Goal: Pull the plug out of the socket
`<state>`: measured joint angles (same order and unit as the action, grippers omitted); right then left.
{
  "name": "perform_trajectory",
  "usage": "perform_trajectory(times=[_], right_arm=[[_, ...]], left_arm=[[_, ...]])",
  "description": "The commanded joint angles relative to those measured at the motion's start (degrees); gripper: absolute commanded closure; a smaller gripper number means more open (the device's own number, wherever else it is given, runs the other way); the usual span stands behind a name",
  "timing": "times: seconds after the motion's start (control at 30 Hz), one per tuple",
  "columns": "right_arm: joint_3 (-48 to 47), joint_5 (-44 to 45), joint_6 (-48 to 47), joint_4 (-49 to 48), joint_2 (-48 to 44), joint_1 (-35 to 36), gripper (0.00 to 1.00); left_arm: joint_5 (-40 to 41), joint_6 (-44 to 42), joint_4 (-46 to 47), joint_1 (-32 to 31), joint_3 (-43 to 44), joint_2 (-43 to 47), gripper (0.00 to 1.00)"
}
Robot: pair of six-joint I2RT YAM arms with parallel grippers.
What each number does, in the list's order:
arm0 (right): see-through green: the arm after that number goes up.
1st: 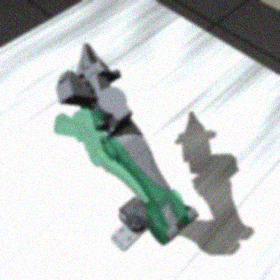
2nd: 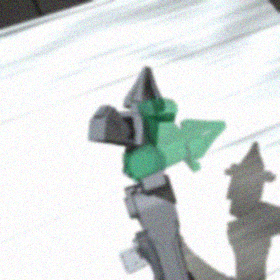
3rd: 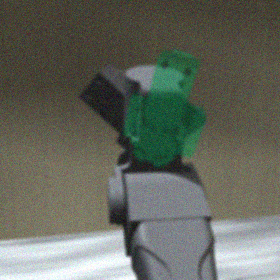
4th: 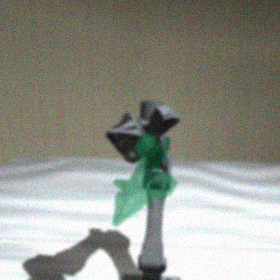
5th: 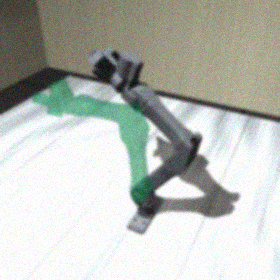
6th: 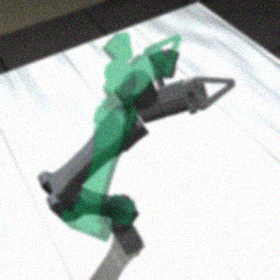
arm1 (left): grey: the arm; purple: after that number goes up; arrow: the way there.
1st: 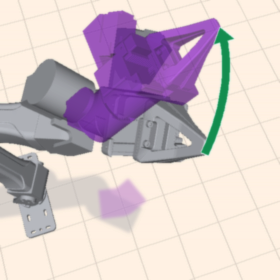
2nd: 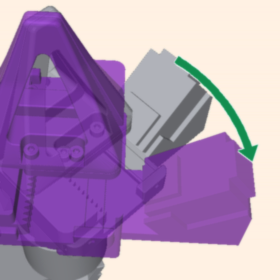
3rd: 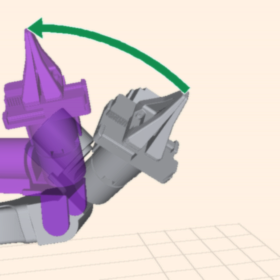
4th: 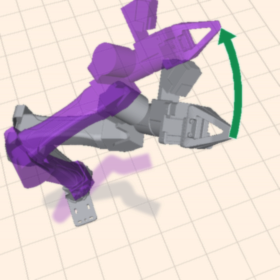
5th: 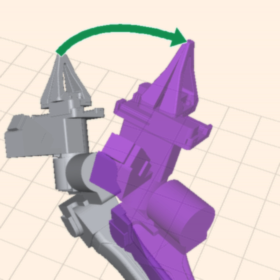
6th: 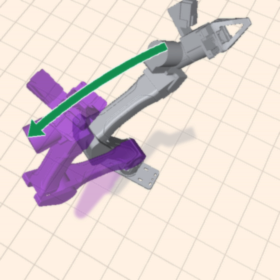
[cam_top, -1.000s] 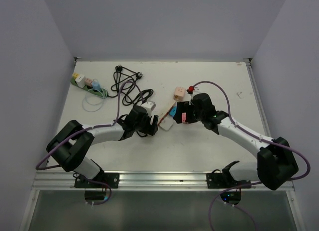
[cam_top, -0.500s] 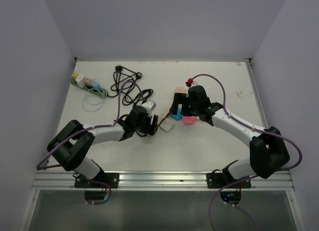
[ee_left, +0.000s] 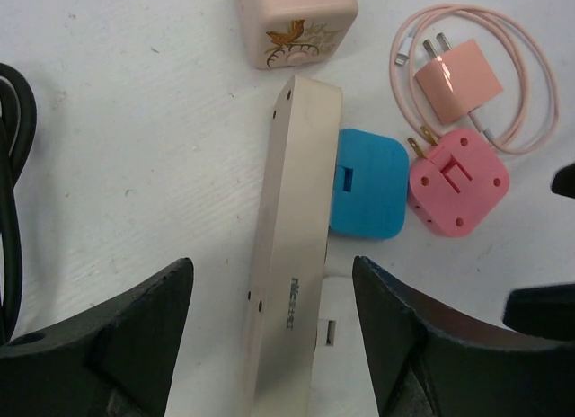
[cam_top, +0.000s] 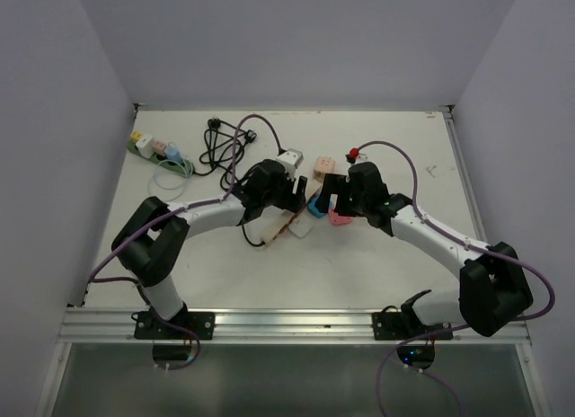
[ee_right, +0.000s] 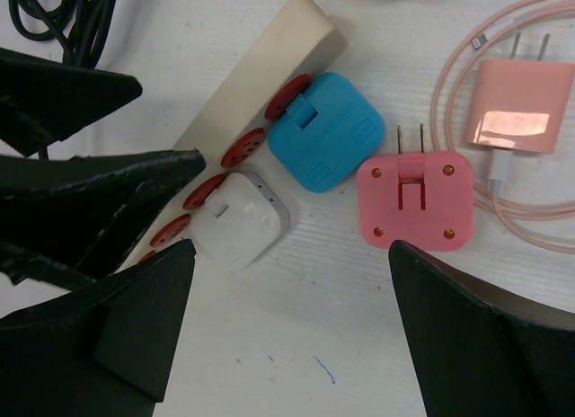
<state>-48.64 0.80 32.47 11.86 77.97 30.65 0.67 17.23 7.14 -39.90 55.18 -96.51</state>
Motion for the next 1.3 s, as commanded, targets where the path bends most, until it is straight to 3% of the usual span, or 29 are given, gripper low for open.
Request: perform_trajectory(times=[0.0,0.5,0.93,1.1,1.2,1.23,1.27], right_arm=[[1.8,2.6,1.0,-0.3,-3.6,-1.3,0.07],[7.2,3.8,1.2,-0.4,-8.5,-3.3,0.07],[8.6,3.3,1.1,-0.9,-8.8,-3.4,0.07],[9.2,1.5,0.9,-2.2,-8.8,-3.5,0.07],[9.1,0.5,1.2,-3.4,-8.7,-3.5,0.07],[8.9,-0.2,1.5,-3.5,-8.6,-3.5,0.07],[8.5,-0.6,1.9,-3.6,-8.5,-3.5,0.07]], left_arm=[[0.7,-3.9,-4.4,-0.4,6.9,-5.6,0.25],[2.7,-12.1,-19.8,-2.8,20.0,-15.5,0.33],[3.6,-9.9,-19.0,-2.8,23.6,-20.0,0.44],[3.1,-9.0,-18.5,-2.7,23.5,-20.5,0.62],[2.7,-8.3,-17.5,-2.7,22.2,-18.6,0.81],[2.6,-8.0,-16.5,-2.6,21.6,-17.9,0.94],[2.1,-7.6,-15.8,-2.6,20.6,-17.2,1.00]])
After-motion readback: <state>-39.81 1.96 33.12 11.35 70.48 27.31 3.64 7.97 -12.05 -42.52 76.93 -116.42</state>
